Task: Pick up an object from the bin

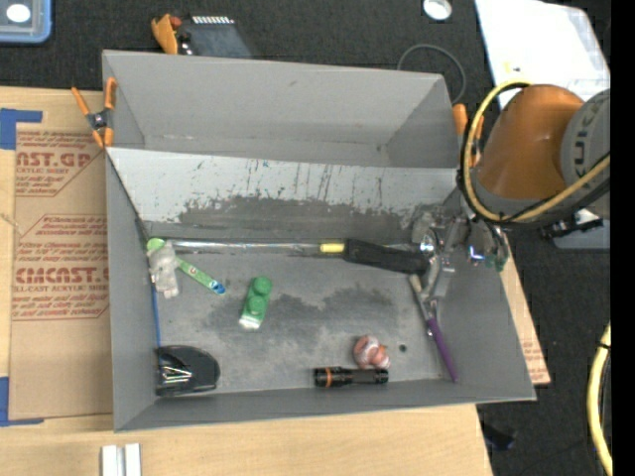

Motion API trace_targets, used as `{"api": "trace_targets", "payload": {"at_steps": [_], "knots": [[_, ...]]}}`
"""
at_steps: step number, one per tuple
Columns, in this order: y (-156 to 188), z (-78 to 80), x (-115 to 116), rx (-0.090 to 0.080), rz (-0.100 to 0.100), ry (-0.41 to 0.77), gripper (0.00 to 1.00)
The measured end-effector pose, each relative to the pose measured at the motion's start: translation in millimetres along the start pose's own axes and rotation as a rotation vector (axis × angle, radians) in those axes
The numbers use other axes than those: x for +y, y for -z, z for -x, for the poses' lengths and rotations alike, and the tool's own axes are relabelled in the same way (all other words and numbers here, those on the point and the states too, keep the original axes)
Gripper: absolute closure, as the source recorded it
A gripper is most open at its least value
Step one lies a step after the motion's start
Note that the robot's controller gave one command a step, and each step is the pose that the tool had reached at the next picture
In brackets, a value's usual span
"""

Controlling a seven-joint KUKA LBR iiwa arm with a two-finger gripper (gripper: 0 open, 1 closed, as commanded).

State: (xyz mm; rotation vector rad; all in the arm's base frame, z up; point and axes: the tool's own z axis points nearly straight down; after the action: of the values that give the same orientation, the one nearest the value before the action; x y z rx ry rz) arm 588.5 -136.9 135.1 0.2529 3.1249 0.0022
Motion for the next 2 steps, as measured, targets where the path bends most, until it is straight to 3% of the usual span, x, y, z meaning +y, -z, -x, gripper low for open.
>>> {"api": "trace_targets", "payload": {"at_steps": [1, 2], "knots": [[-68, -8.1, 14, 0.001, 0.0, -0.166, 0.0], [-64, -2.7, 43, -0.019, 0.001, -0.316, 1.0]]}}
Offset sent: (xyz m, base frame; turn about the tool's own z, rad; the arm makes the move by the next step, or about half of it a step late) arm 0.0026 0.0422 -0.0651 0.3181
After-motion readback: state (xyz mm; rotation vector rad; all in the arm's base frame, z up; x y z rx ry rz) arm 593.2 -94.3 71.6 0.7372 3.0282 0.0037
